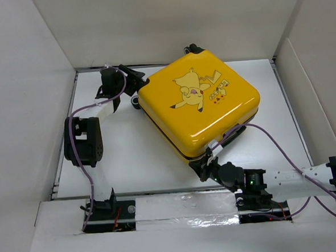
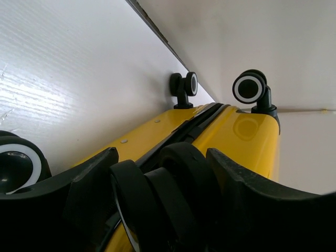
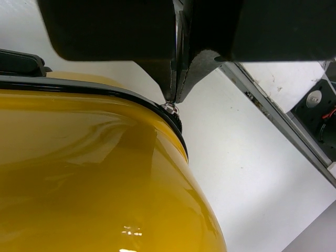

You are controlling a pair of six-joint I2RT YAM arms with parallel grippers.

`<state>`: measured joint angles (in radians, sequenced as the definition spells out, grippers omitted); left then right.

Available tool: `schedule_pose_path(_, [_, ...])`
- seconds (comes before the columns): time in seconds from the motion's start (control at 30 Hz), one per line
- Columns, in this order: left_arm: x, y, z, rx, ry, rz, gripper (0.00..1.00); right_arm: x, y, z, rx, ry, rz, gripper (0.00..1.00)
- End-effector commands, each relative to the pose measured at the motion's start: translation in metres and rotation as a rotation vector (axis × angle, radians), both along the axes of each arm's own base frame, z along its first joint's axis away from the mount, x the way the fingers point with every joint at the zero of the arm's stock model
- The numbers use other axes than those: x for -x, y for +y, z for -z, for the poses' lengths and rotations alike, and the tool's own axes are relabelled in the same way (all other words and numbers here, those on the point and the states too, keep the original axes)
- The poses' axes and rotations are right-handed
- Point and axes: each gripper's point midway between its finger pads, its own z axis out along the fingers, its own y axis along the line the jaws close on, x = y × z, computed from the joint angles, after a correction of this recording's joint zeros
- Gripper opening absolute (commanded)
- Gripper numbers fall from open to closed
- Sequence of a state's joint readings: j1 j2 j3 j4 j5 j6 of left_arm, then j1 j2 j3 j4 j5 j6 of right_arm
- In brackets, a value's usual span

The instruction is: Pack the luggage

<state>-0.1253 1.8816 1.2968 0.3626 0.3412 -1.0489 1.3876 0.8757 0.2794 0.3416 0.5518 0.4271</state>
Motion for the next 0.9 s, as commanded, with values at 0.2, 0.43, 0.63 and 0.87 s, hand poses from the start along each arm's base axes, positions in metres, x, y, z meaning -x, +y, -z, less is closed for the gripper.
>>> schedule_pose_path(0.2, [-0.015, -0.02, -0.054, 0.07, -0.151, 0.053, 0.18, 0.022, 0.022, -0.023, -0.098, 0.035, -0.095, 0.0])
schedule_pose_path(0.43, [-0.015, -0.031, -0.062, 0.109, -0.17, 0.092, 0.0, 0.016, 0.021, -0.02, -0.066, 0.027, -0.061, 0.0])
schedule_pose_path(0.63, [0.02, 0.006, -0.07, 0.146, -0.287, -0.029, 0.0, 0.0, 0.012, -0.032, -0.064, 0.0, -0.007, 0.0])
schedule_pose_path(0.87, [0.131, 0.04, -0.032, 0.042, -0.32, -0.18, 0.0, -0.044, -0.026, -0.061, -0.05, -0.099, 0.072, 0.0])
